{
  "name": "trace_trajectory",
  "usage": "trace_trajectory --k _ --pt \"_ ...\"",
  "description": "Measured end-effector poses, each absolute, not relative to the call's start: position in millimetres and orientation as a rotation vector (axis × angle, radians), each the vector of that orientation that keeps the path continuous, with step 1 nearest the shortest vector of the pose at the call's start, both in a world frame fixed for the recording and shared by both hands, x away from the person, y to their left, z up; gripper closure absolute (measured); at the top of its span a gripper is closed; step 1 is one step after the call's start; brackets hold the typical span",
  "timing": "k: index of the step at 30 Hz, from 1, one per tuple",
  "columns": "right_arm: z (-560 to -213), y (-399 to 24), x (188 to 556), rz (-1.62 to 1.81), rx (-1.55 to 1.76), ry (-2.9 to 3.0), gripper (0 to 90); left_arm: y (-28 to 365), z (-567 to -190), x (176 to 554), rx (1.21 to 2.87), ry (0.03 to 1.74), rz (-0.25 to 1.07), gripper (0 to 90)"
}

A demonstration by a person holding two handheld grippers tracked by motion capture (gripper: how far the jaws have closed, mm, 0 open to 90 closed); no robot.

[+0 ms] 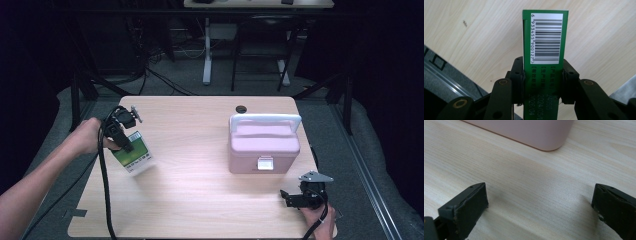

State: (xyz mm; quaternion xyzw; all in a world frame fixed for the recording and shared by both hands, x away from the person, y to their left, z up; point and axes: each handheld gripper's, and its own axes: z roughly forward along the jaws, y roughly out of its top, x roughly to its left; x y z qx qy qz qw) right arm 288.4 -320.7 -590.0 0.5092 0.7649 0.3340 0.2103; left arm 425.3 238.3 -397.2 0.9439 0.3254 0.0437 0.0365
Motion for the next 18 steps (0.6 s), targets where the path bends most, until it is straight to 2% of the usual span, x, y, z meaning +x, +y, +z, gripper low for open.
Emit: trace_trajectory --k 18 --pt "-590.0 -320.7 288.5 0.928 1.413 2.127 0.0 284.4 -411.0 444.1 2.854 1.234 0.144 63.3"
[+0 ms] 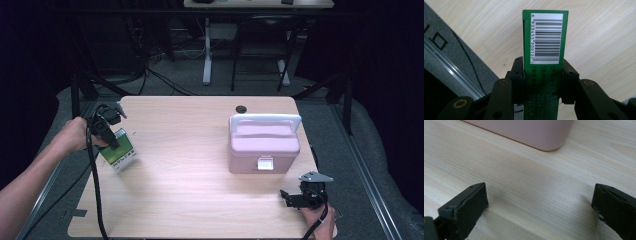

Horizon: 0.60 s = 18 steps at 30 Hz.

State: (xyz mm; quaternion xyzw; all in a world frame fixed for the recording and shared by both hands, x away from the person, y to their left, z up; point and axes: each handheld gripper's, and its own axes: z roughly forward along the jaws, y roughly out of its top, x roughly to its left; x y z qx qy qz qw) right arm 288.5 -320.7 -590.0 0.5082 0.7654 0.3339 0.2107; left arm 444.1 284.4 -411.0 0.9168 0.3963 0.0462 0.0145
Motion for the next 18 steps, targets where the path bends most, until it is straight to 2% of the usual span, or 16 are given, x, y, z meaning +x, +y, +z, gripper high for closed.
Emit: trace_trajectory --k 18 --pt "-589.8 -321.8 288.4 0.914 1.398 2.142 0.0 302.3 -436.8 460.7 2.843 1.320 0.122 63.2"
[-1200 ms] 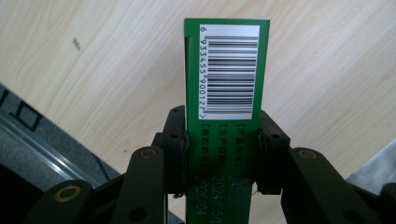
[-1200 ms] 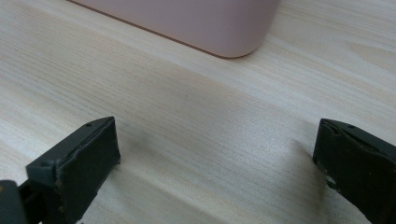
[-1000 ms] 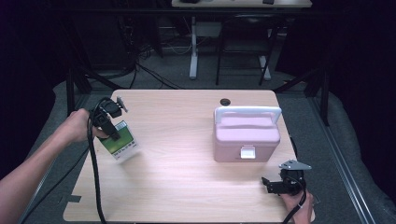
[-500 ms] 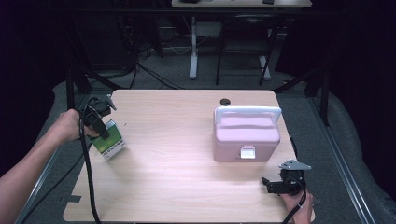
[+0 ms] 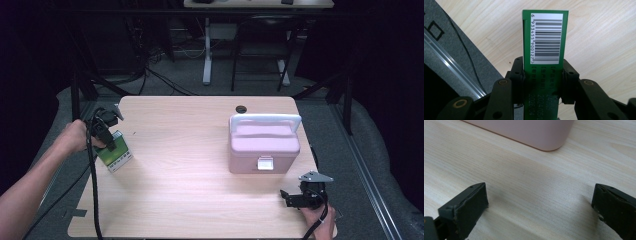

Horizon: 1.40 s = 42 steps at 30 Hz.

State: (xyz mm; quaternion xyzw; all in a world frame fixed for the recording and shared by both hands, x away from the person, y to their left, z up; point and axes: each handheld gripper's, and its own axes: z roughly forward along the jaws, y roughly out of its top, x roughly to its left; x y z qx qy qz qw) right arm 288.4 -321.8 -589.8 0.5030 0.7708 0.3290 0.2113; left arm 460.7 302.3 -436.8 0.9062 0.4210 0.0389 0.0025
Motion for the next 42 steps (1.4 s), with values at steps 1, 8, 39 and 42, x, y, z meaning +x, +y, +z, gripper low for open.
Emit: trace_trajectory --k 1,8,39,42 --pt "-589.8 -322.0 288.4 0.913 1.394 2.143 0.0 303.5 -436.8 460.9 2.832 1.318 0.120 63.2" --pt "-590.1 -321.9 288.5 0.916 1.392 2.142 0.0 306.8 -437.7 461.3 2.802 1.318 0.117 61.9" --pt "-589.7 -321.5 288.2 0.920 1.379 2.144 0.0 307.6 -387.7 427.3 2.617 1.218 0.255 0.1" --pt "-589.0 -322.4 287.6 0.921 1.376 2.130 0.0 303.4 -382.1 418.3 2.602 1.183 0.277 0.1"
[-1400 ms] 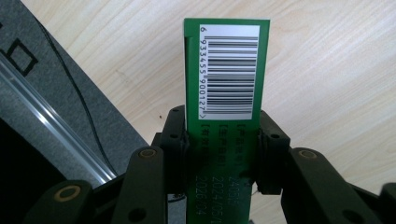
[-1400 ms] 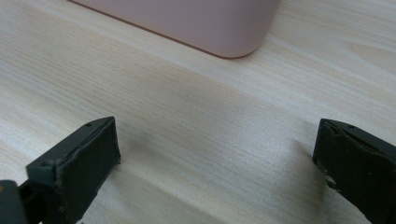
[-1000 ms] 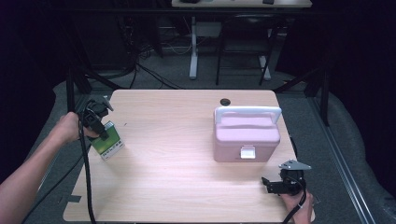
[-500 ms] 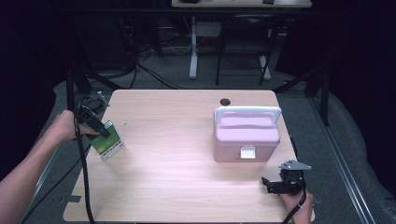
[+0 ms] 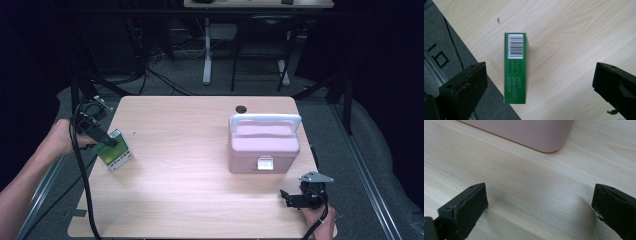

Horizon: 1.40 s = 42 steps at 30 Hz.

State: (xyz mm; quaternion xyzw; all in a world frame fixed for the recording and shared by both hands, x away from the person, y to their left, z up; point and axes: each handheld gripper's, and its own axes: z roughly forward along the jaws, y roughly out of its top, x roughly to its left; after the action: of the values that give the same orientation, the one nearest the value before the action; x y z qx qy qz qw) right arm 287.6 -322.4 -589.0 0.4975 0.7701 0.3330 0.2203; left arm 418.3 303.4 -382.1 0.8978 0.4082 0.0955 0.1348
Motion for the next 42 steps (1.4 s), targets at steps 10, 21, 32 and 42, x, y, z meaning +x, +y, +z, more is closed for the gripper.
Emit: trace_trajectory --k 10,21,32,42 --pt "-585.4 -321.4 286.8 0.937 1.410 2.148 0.0 293.6 -377.9 399.0 2.547 1.113 0.320 0.1" --pt "-552.0 -315.5 287.3 0.995 1.422 2.143 0.0 271.8 -386.9 382.8 2.547 1.013 0.317 0.1" --pt "-510.2 -314.3 284.8 1.021 1.378 2.183 0.0 264.5 -402.0 378.7 2.528 0.993 0.306 0.1" --pt "-470.3 -312.1 289.6 1.117 1.321 2.176 0.0 255.1 -414.8 375.9 2.530 0.974 0.308 0.1"
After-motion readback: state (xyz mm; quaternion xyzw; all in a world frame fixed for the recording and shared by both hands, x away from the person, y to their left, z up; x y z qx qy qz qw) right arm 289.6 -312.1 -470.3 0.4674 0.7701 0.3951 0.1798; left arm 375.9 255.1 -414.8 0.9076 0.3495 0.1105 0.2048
